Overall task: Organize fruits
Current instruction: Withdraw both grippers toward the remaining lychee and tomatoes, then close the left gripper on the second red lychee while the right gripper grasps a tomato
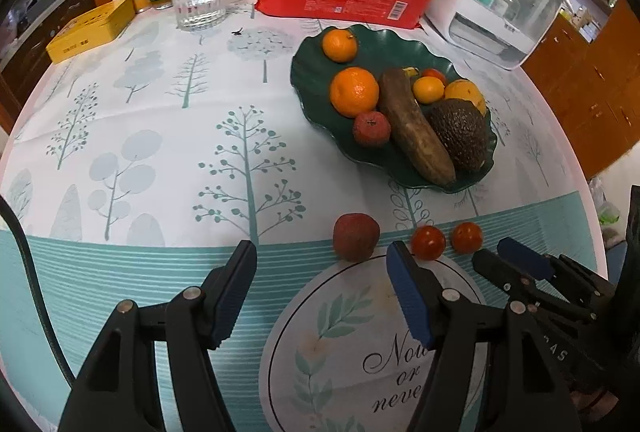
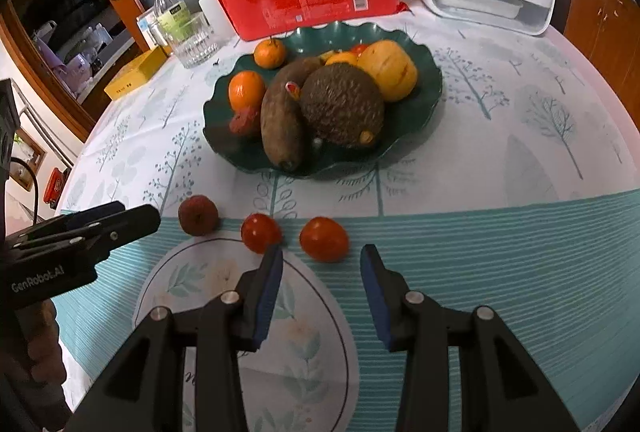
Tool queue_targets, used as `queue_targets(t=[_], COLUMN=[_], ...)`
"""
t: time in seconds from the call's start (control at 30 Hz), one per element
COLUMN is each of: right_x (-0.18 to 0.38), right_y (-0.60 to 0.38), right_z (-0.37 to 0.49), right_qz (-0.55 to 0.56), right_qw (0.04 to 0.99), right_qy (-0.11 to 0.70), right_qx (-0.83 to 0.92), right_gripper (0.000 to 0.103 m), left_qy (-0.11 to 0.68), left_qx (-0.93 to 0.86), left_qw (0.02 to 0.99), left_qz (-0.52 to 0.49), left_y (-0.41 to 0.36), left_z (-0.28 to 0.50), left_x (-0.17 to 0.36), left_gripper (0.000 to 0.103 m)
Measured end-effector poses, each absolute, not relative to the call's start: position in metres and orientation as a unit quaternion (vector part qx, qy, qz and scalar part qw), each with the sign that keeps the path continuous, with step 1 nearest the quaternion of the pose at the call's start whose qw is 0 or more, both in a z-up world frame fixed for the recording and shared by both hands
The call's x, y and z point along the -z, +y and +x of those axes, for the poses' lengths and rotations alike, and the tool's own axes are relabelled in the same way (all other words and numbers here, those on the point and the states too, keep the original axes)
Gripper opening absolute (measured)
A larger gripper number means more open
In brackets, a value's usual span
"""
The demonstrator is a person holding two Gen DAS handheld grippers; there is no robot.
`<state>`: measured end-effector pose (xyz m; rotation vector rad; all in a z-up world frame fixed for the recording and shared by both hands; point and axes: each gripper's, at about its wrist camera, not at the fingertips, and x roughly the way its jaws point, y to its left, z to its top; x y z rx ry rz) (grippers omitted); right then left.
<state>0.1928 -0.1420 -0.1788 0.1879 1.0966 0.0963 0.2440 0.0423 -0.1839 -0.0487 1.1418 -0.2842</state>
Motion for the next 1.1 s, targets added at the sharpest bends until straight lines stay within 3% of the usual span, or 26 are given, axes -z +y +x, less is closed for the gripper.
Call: queue_targets(t=[0.47,0.83,1.1], right_x=[0.191,0.192,0.194], right_y=[-0.132,-0.121,-0.121], right_z=[0.199,0.207,0.207], right_qz=[0.073,0.034,0.031], right_qw=[0.848,0.853,0.850], right_qy=[0.524,0.520,0.523], right_qx=[-0.036,-0.043,-0.046], right_gripper=[0.041,0.040,0.030], left_qy=[0.512,0.524,0.528], left_qx=[0.180,0.191,0.197], left_qw=[0.839,0.830,0.826], left_qz=[-0.022,-0.005,0.003], left_y=[0.028,0.019,0.014], left_z=[0.255,0.258,0.257], left_x=[0.200,0.211,0.218], left_gripper=[0.063,0.046,0.031])
